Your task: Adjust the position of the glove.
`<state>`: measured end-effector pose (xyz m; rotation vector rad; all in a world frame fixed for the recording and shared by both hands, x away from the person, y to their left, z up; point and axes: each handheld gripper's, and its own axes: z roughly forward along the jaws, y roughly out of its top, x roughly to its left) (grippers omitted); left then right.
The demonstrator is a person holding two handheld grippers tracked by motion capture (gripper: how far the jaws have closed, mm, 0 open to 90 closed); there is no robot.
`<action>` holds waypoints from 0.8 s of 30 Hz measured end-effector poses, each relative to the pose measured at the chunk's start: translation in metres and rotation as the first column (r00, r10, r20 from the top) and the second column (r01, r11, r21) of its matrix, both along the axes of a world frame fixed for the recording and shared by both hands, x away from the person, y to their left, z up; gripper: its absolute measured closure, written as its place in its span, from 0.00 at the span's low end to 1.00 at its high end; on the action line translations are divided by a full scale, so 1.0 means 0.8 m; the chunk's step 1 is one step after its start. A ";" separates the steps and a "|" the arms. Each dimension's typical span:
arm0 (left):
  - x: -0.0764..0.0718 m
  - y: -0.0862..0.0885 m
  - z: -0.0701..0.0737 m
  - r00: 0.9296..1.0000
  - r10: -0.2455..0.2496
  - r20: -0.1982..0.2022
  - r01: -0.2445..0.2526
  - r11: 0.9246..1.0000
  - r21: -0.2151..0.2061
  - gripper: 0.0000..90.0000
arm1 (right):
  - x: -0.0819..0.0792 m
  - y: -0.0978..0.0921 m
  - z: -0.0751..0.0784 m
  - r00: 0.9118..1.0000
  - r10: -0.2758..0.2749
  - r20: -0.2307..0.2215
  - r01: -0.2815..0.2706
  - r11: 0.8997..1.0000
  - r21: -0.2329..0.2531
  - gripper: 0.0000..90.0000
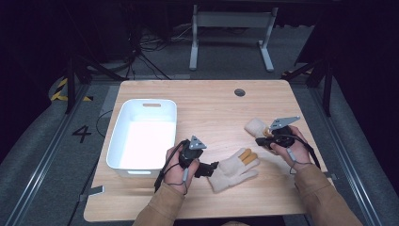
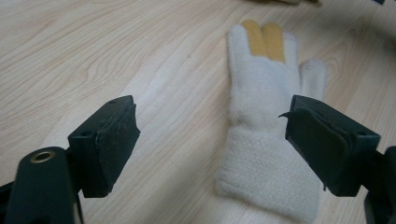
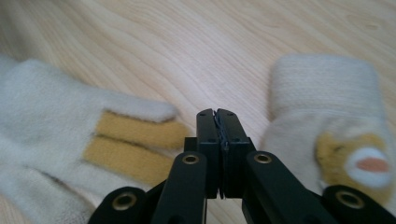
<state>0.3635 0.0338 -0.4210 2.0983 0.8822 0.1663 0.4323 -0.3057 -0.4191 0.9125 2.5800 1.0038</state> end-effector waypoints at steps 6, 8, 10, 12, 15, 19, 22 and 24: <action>0.004 0.006 -0.001 1.000 -0.021 -0.021 0.021 1.000 0.016 0.20 | 0.001 0.014 -0.002 1.000 0.026 -0.009 -0.026 0.999 0.020 1.00; 0.004 0.006 -0.001 0.999 -0.019 -0.031 0.019 1.000 0.011 0.20 | 0.002 0.017 -0.002 1.000 0.029 -0.010 -0.028 0.999 0.025 1.00; 0.003 0.007 0.001 0.999 -0.025 -0.045 0.026 0.999 0.029 0.21 | 0.004 0.025 -0.004 0.999 0.041 -0.015 -0.040 0.999 0.033 1.00; -0.001 0.008 0.003 0.996 -0.047 -0.070 0.050 0.998 0.041 0.22 | 0.007 0.036 -0.007 0.998 0.056 -0.022 -0.056 0.998 0.025 1.00; -0.003 0.010 0.004 0.995 -0.057 -0.076 0.061 0.997 0.047 0.22 | 0.008 0.042 -0.008 0.998 0.066 -0.024 -0.066 0.997 0.027 1.00; -0.006 0.008 0.004 0.994 -0.066 -0.087 0.072 0.995 0.064 0.22 | 0.011 0.053 -0.010 0.996 0.084 -0.024 -0.084 0.996 0.024 1.00; -0.009 -0.001 -0.003 0.987 -0.109 -0.116 0.123 0.985 0.121 0.24 | 0.014 0.062 -0.012 0.995 0.094 -0.023 -0.094 0.995 0.025 1.00; -0.010 -0.005 -0.004 0.989 -0.092 -0.119 0.108 0.985 0.138 0.27 | 0.016 0.067 -0.013 0.995 0.099 -0.031 -0.098 0.995 0.024 1.00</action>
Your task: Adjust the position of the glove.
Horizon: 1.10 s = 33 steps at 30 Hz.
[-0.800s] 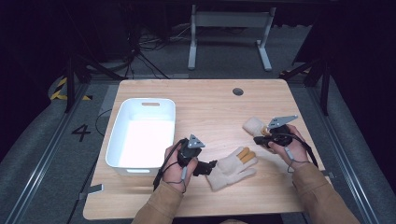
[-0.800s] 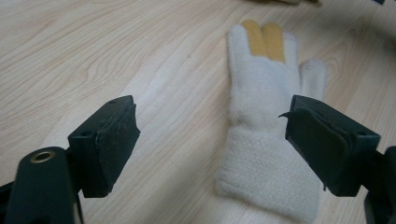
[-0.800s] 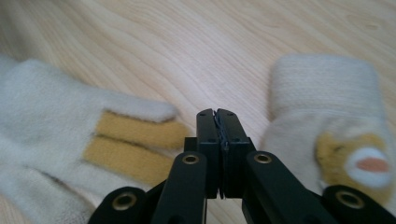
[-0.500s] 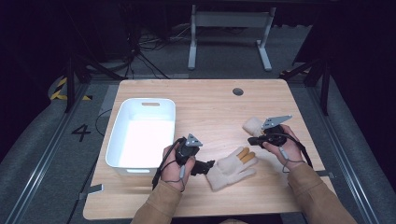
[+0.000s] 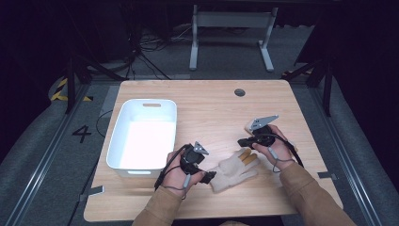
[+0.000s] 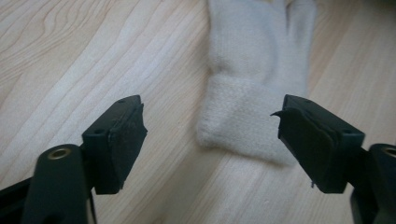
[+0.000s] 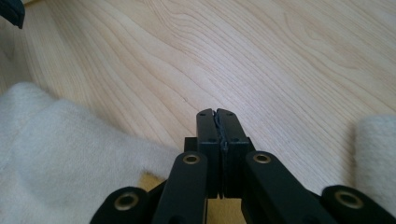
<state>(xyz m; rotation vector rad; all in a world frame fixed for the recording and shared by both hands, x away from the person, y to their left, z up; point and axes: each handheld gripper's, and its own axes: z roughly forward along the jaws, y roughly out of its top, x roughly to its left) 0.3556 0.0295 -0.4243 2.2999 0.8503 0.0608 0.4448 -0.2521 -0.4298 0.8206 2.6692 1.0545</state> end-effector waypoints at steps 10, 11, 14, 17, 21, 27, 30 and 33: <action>-0.013 -0.005 0.003 0.995 -0.101 -0.004 0.101 0.995 0.021 0.68 | 0.004 0.016 -0.008 1.000 0.030 -0.004 -0.030 0.999 -0.021 1.00; -0.014 -0.007 0.004 0.993 -0.118 -0.010 0.118 0.993 0.023 0.78 | 0.004 0.017 -0.009 1.000 0.029 -0.008 -0.029 0.999 -0.022 1.00; -0.017 -0.016 -0.001 0.985 -0.165 -0.056 0.167 0.985 0.032 0.91 | 0.003 0.017 -0.009 1.000 0.029 -0.006 -0.029 0.999 -0.028 1.00; -0.017 -0.026 -0.010 0.977 -0.194 -0.085 0.197 0.980 0.028 0.98 | 0.003 0.015 -0.008 1.000 0.028 -0.006 -0.029 0.999 -0.025 1.00; -0.019 -0.032 -0.013 0.972 -0.217 -0.089 0.219 0.976 0.010 0.99 | 0.003 0.015 -0.009 1.000 0.028 -0.009 -0.028 0.999 -0.028 1.00; -0.021 -0.039 -0.019 0.970 -0.221 -0.103 0.225 0.974 0.034 0.99 | 0.003 0.016 -0.011 0.999 0.031 -0.008 -0.031 0.999 -0.028 1.00; -0.018 -0.040 -0.020 0.976 -0.201 -0.081 0.206 0.977 0.048 1.00 | 0.004 0.015 -0.010 1.000 0.029 -0.003 -0.029 0.999 -0.026 1.00; -0.016 -0.039 -0.021 0.981 -0.184 -0.066 0.188 0.981 0.054 1.00 | 0.004 0.014 -0.010 1.000 0.025 -0.003 -0.025 0.999 -0.024 1.00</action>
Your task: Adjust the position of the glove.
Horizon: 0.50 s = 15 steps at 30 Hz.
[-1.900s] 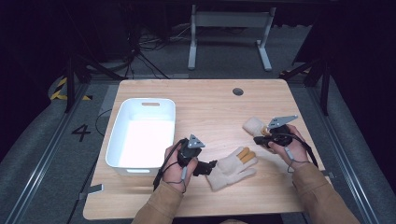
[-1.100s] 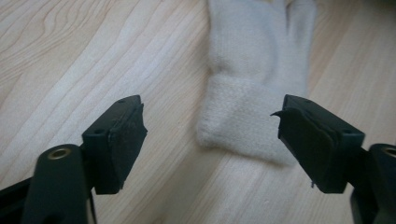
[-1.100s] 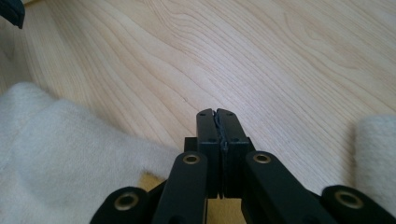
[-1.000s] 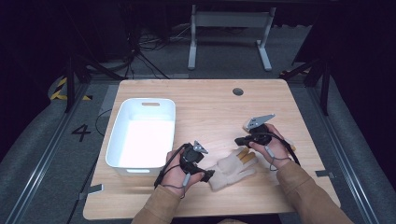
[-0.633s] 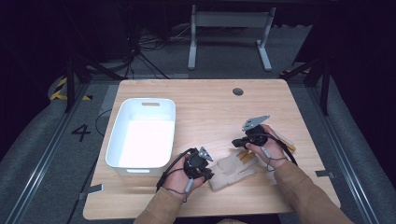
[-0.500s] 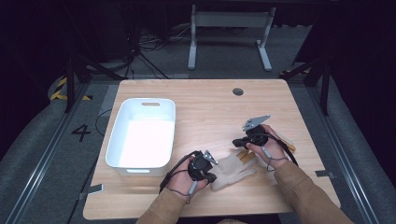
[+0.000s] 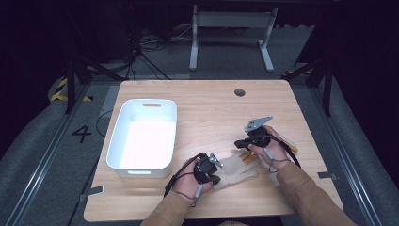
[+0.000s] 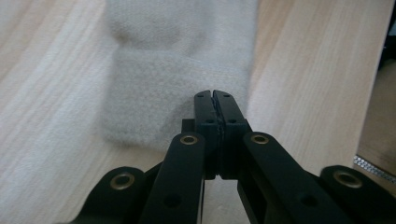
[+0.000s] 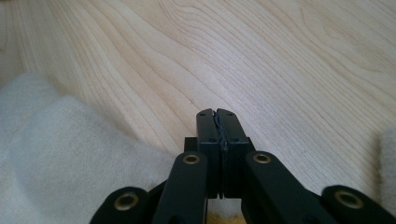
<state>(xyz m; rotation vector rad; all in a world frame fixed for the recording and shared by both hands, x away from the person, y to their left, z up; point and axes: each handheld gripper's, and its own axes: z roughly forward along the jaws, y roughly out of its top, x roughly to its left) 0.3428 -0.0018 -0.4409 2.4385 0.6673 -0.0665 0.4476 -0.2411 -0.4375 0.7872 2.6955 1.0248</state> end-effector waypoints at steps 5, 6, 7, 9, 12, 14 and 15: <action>0.006 0.006 0.000 0.998 0.038 0.041 -0.038 0.999 0.012 0.99 | -0.001 -0.003 0.001 1.000 -0.006 0.003 0.006 1.000 0.002 1.00; 0.006 0.006 0.000 0.998 0.038 0.041 -0.038 0.999 0.012 0.99 | -0.001 -0.003 0.001 1.000 -0.006 0.003 0.006 1.000 0.002 1.00; 0.008 0.007 0.000 0.998 0.045 0.044 -0.046 0.999 0.011 0.99 | -0.001 -0.004 0.002 1.000 -0.008 0.006 0.008 1.000 0.003 1.00; 0.011 0.009 -0.002 0.997 0.063 0.053 -0.063 0.998 0.001 0.99 | -0.001 -0.008 0.002 1.000 -0.013 0.010 0.013 1.000 0.008 1.00; 0.013 0.010 -0.002 0.995 0.071 0.071 -0.071 0.997 -0.004 0.97 | -0.002 -0.011 0.002 1.000 -0.018 0.002 0.018 1.000 0.016 1.00; 0.016 0.012 -0.003 0.992 0.087 0.090 -0.086 0.996 -0.008 0.97 | -0.003 -0.014 0.004 1.000 -0.026 0.006 0.026 0.999 0.023 1.00; 0.019 0.013 -0.003 0.991 0.094 0.094 -0.094 0.996 -0.009 0.97 | -0.004 -0.016 0.006 0.999 -0.030 0.012 0.030 0.999 0.024 1.00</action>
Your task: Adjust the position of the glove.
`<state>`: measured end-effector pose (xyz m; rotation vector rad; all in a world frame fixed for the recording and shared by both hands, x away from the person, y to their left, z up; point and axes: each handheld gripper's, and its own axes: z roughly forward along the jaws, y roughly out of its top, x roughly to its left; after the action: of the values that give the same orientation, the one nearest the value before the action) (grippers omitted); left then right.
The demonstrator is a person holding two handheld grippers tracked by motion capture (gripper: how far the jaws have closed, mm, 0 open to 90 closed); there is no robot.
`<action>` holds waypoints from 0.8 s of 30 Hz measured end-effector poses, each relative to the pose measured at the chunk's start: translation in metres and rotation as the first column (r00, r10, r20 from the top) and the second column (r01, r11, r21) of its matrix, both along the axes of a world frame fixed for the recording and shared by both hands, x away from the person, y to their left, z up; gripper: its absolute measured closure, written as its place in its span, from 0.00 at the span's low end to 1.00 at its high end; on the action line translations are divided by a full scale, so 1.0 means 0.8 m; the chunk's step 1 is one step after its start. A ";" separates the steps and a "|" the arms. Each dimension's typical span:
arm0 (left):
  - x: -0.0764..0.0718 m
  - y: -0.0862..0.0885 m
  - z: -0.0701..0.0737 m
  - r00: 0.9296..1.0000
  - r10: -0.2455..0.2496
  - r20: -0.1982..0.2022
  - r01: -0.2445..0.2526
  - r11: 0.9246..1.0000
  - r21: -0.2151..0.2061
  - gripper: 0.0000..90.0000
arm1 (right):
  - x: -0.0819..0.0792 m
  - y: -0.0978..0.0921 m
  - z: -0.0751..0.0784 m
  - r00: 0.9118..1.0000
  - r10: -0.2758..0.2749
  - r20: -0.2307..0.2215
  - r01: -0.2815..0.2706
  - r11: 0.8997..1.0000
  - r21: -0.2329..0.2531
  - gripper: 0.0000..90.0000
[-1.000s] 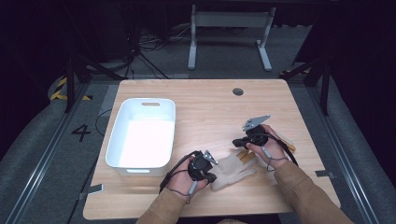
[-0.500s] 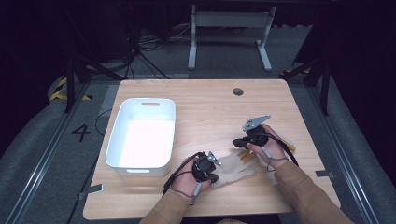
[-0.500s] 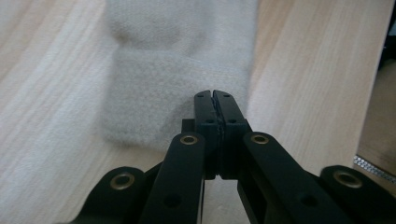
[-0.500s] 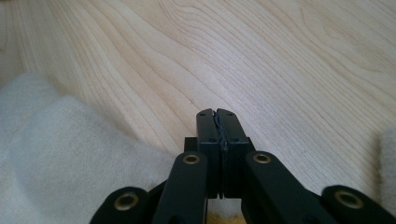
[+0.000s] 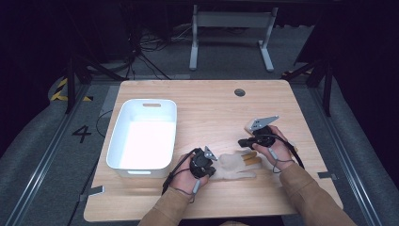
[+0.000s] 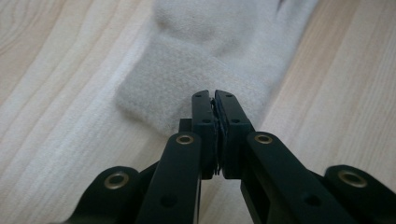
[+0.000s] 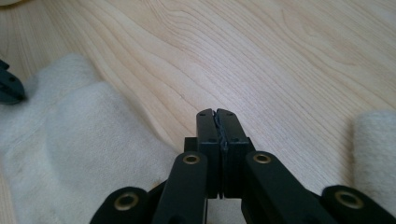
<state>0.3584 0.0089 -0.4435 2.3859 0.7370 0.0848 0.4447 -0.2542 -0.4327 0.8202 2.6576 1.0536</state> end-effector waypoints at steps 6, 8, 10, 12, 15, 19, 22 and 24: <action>0.008 0.003 -0.002 0.999 0.038 0.024 -0.037 0.999 -0.018 0.97 | -0.002 -0.005 0.003 1.000 -0.011 0.009 0.011 1.000 -0.006 1.00; 0.013 0.005 -0.003 0.998 0.049 0.031 -0.049 0.999 -0.022 0.97 | -0.004 -0.007 0.004 1.000 -0.018 0.011 0.018 1.000 -0.006 1.00; 0.013 0.006 -0.003 0.998 0.058 0.037 -0.057 0.998 -0.024 0.97 | -0.004 -0.008 0.004 1.000 -0.016 0.015 0.016 1.000 -0.007 1.00; 0.013 0.006 -0.003 0.996 0.069 0.051 -0.068 0.997 -0.024 0.93 | -0.005 -0.010 0.005 1.000 -0.021 0.015 0.021 1.000 -0.005 1.00; 0.012 0.006 0.001 0.995 0.074 0.070 -0.073 0.997 -0.014 0.88 | -0.005 -0.012 0.006 1.000 -0.023 0.014 0.023 1.000 -0.004 1.00; 0.007 0.008 0.013 0.996 0.071 0.059 -0.069 0.997 -0.030 0.82 | -0.006 -0.013 0.009 0.999 -0.027 0.020 0.027 1.000 0.000 1.00; 0.002 0.014 0.026 0.995 0.082 0.053 -0.079 0.996 -0.052 0.77 | -0.007 -0.016 0.014 0.999 -0.032 0.029 0.032 0.999 0.010 0.99; 0.002 0.018 0.033 0.995 0.084 0.049 -0.081 0.996 -0.048 0.74 | -0.007 -0.019 0.017 0.999 -0.033 0.034 0.033 0.999 0.016 0.99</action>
<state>0.3603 0.0233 -0.4171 2.3006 0.8046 0.1612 0.4388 -0.2692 -0.4189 0.8383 2.6014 1.0715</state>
